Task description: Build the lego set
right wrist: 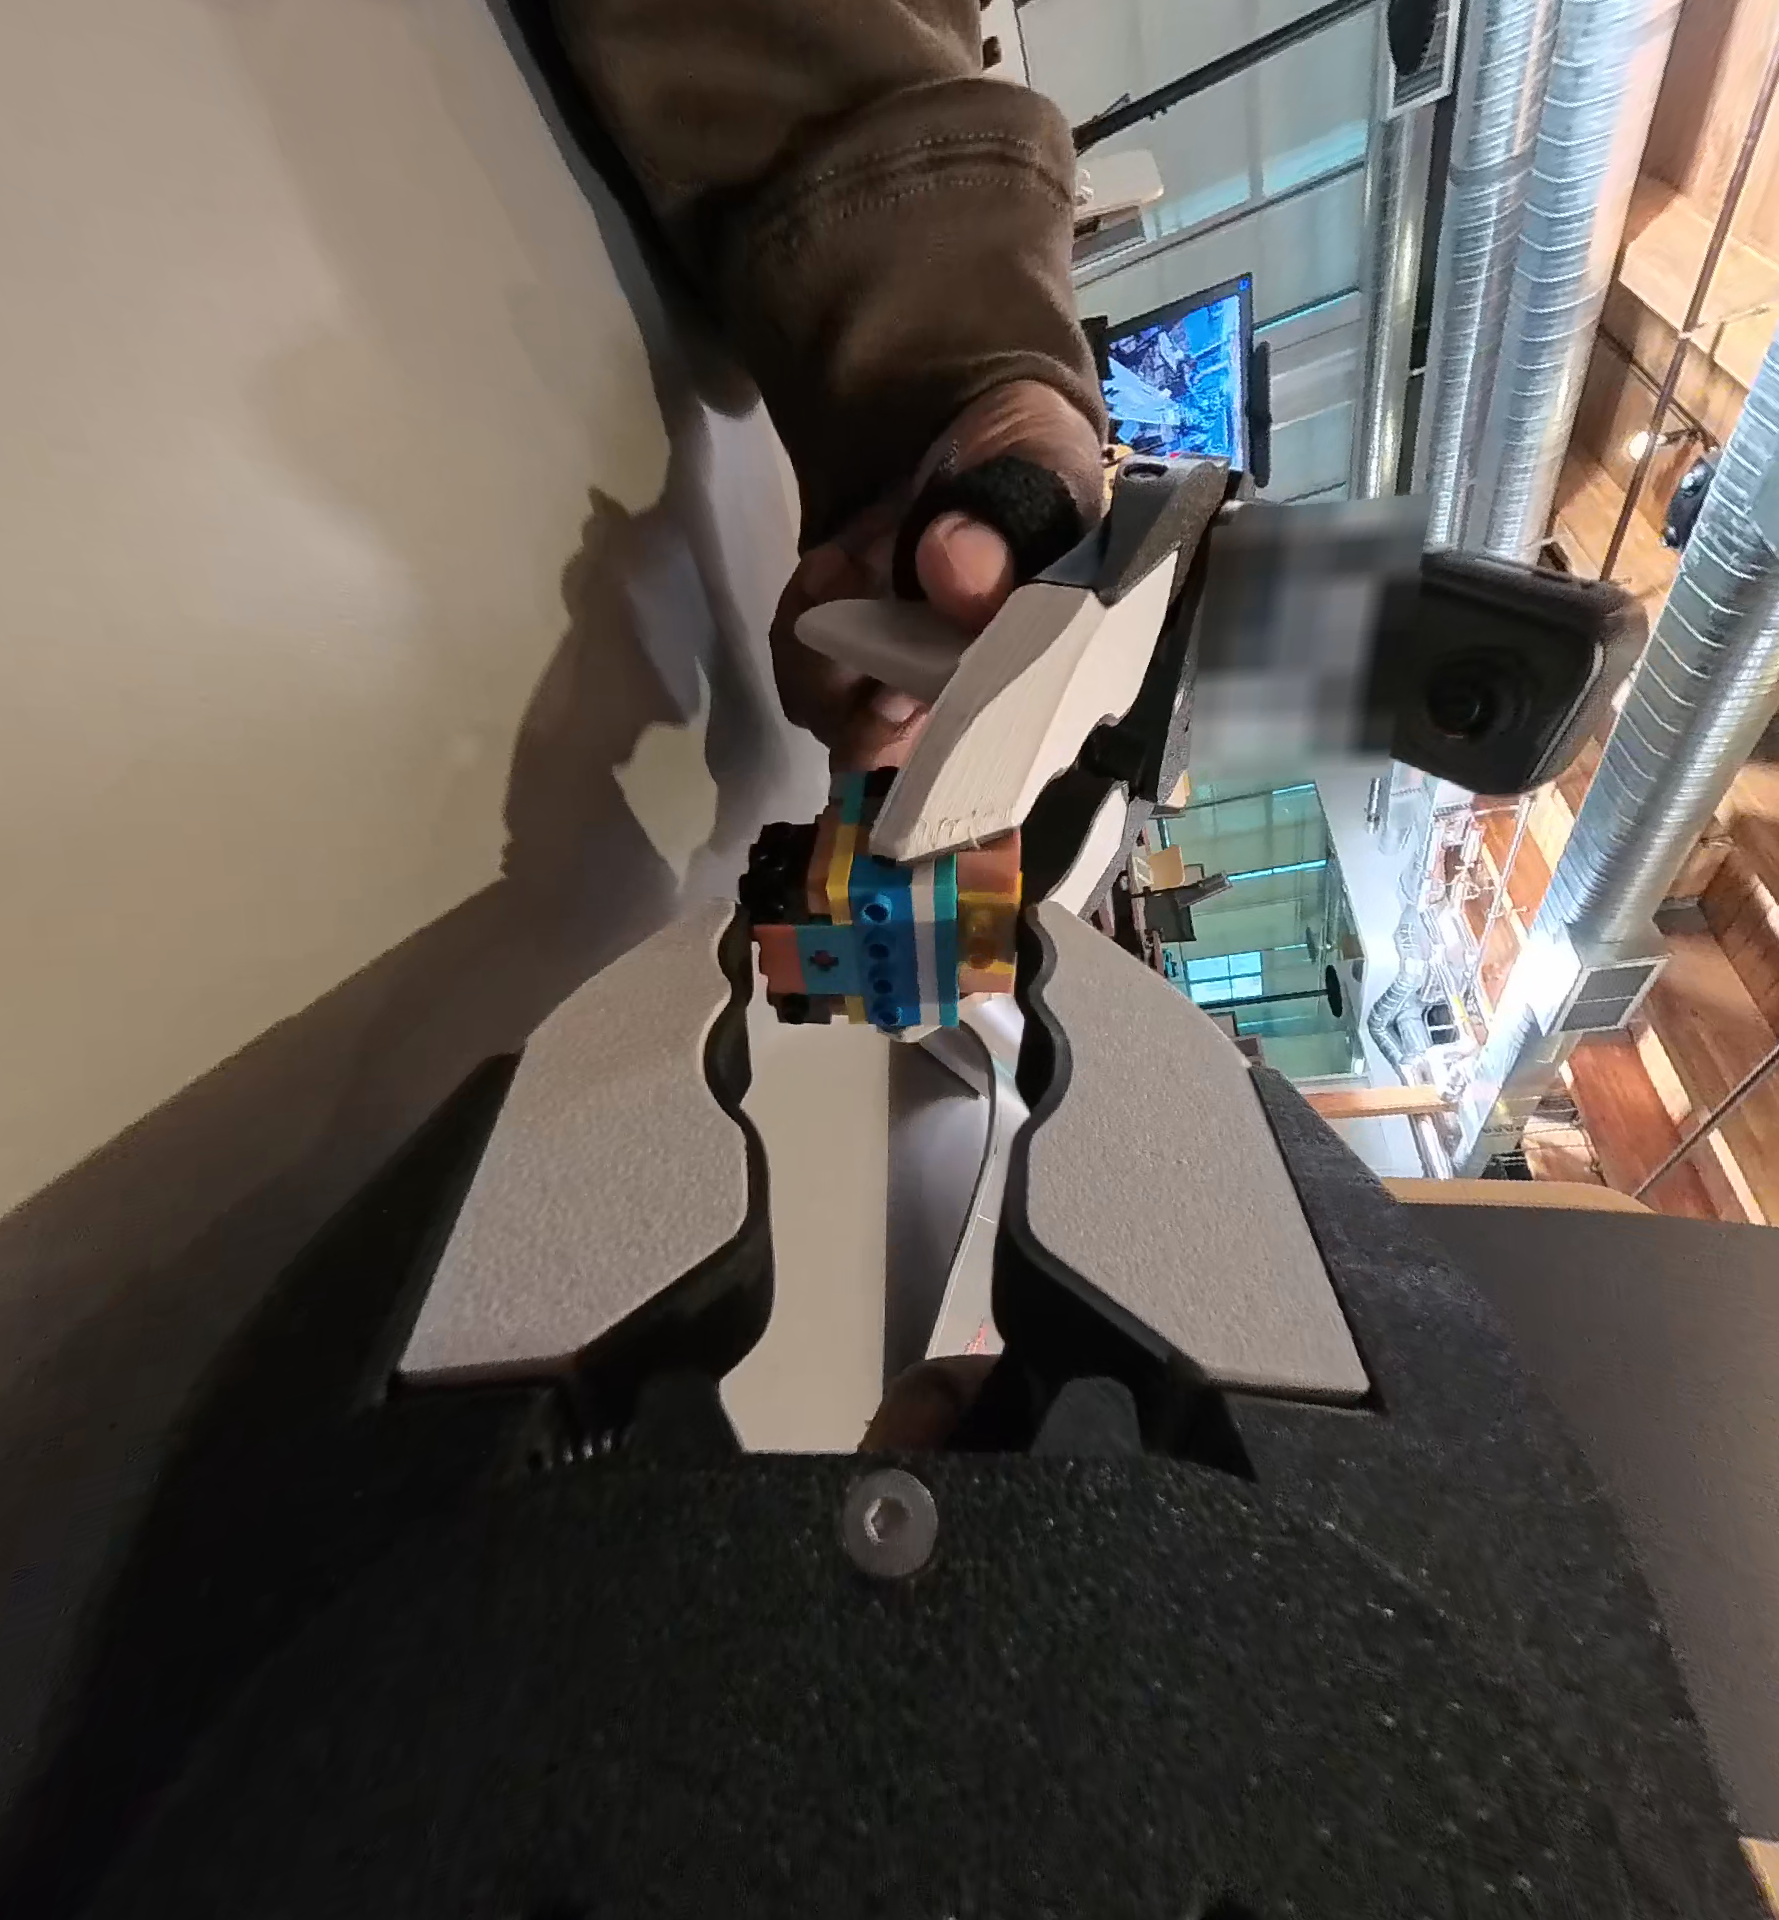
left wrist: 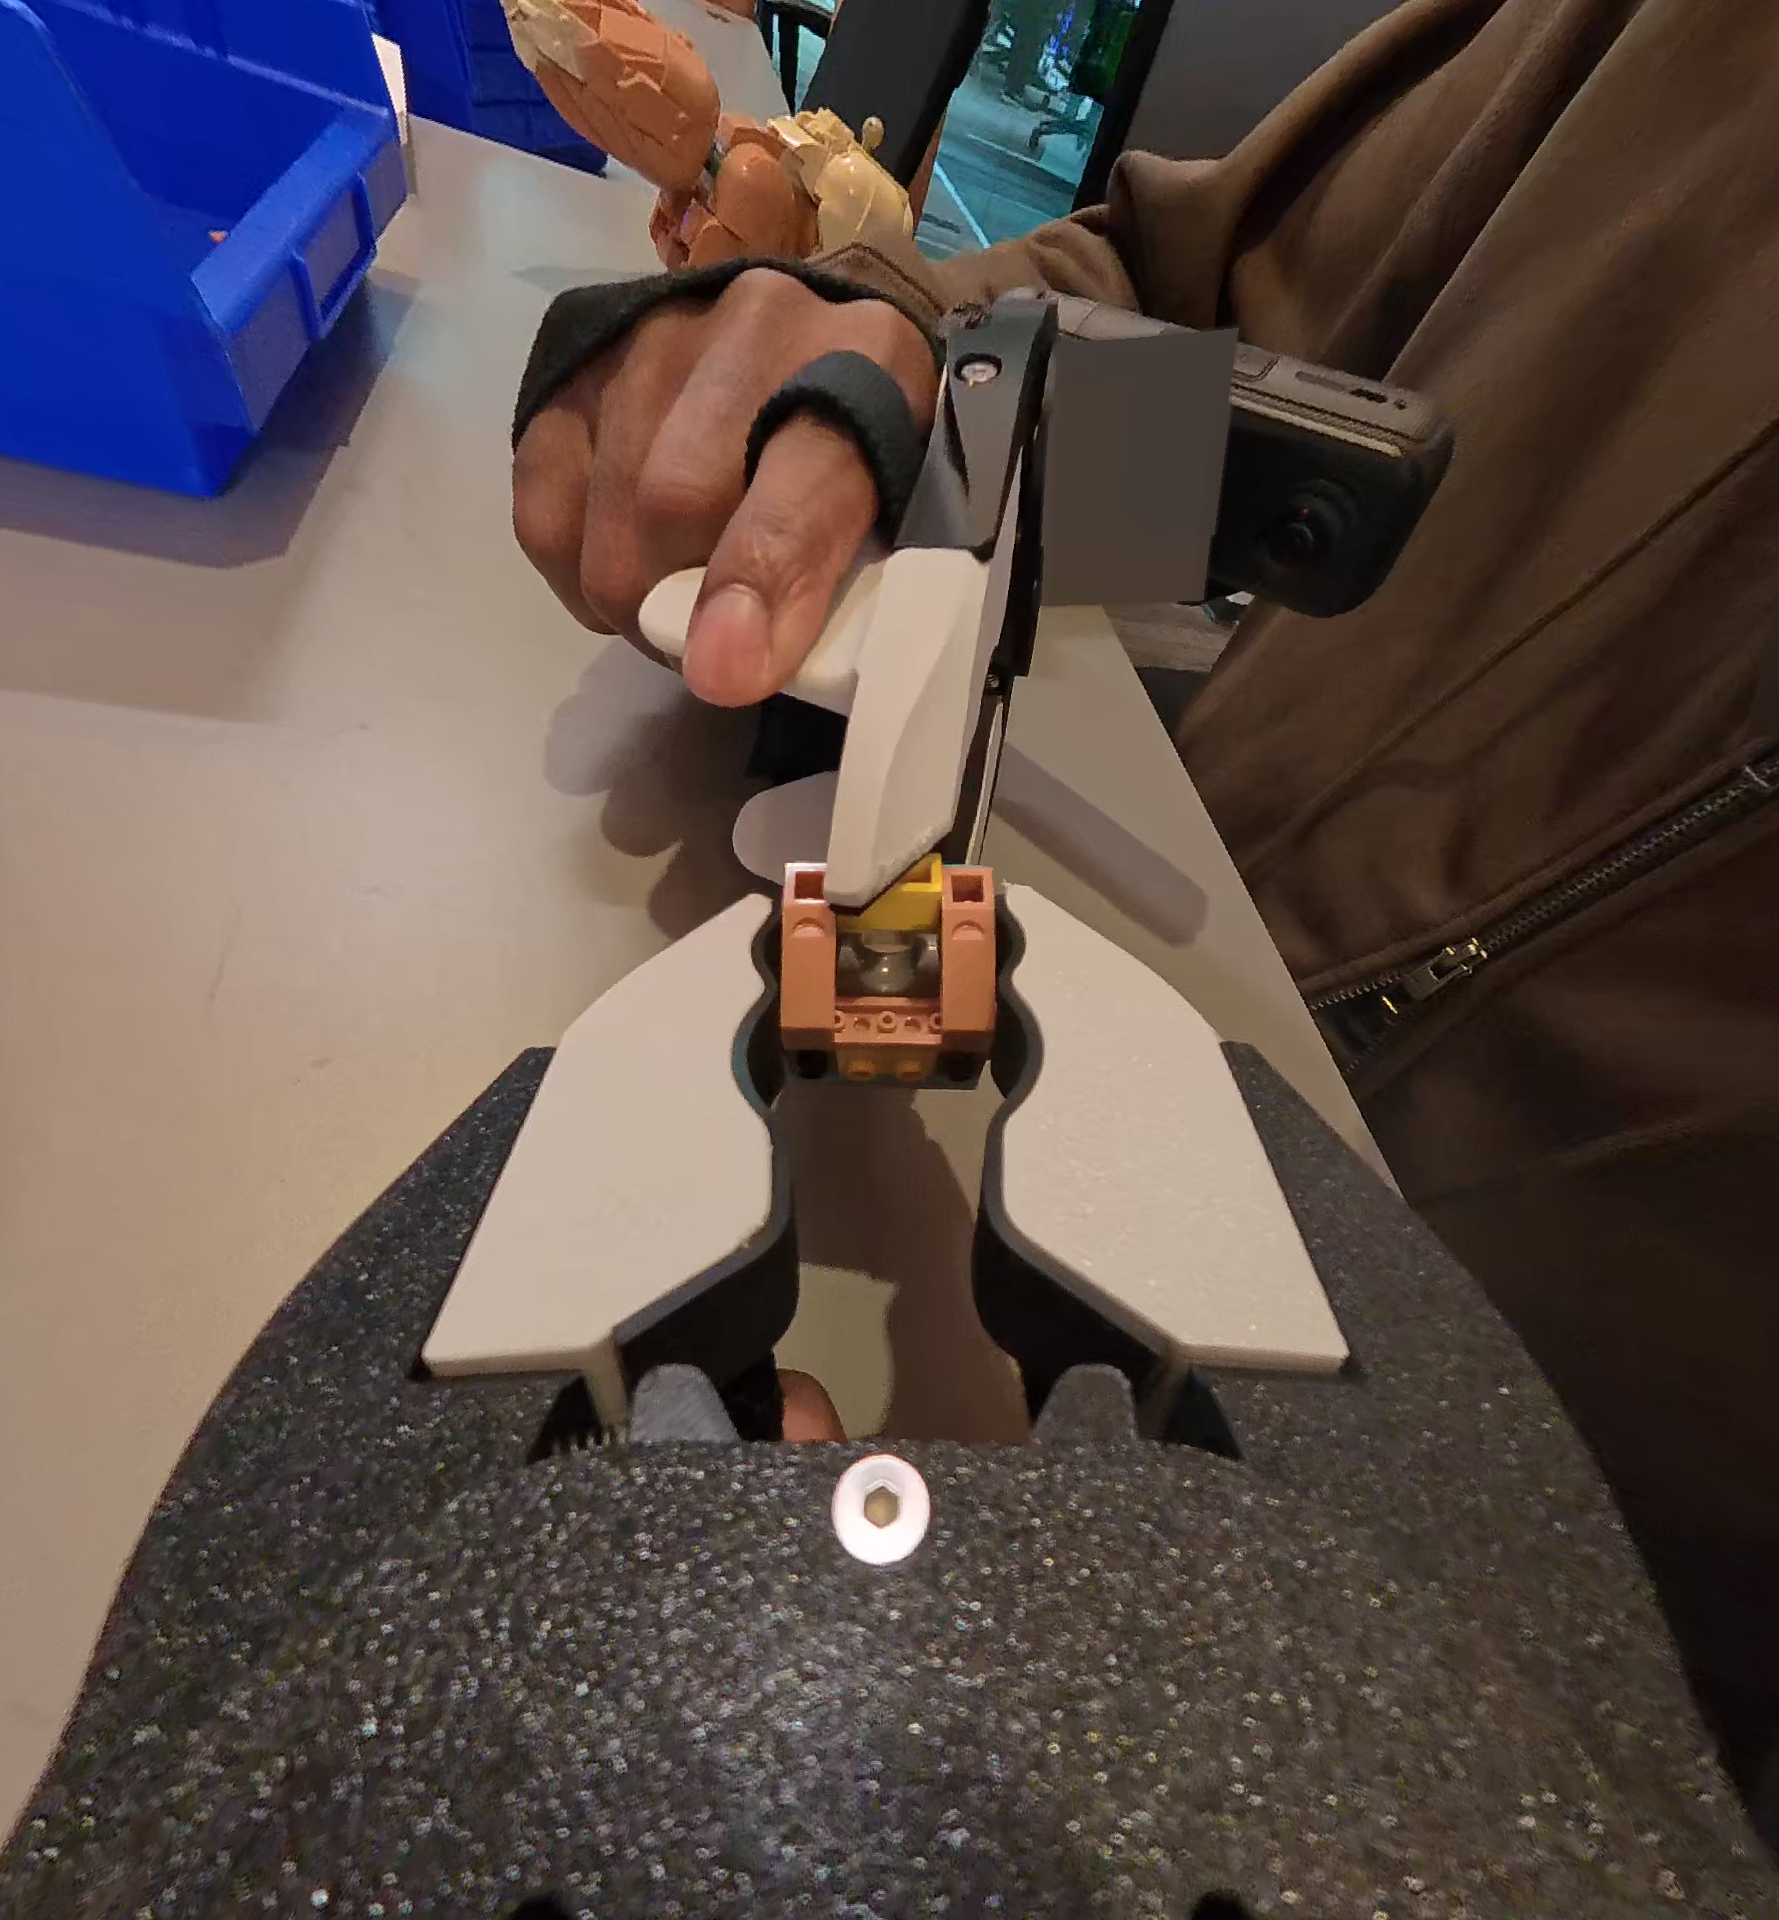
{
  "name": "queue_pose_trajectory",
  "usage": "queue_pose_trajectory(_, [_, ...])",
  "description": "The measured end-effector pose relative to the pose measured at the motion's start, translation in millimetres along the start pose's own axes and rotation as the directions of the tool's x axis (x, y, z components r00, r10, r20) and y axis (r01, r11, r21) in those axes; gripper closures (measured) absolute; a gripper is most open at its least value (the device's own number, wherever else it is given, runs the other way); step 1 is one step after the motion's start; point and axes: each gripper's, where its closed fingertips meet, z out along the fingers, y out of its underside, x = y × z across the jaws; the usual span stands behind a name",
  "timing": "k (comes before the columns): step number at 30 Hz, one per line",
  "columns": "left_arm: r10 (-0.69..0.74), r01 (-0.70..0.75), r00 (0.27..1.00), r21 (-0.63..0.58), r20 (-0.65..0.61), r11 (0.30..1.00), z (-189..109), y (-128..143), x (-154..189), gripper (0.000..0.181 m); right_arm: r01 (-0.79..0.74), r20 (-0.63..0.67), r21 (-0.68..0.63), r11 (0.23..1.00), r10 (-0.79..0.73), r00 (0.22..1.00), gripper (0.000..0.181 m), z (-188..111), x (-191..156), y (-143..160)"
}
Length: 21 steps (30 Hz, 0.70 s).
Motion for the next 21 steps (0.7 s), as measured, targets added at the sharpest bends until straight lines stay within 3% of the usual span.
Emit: queue_pose_trajectory(21, [0.052,-0.053,0.998,0.062,0.032,0.997,-6,-10,-1,0.144,0.001,-0.084,-0.008,1.000,-0.002,0.996,0.132,-3,13,3])
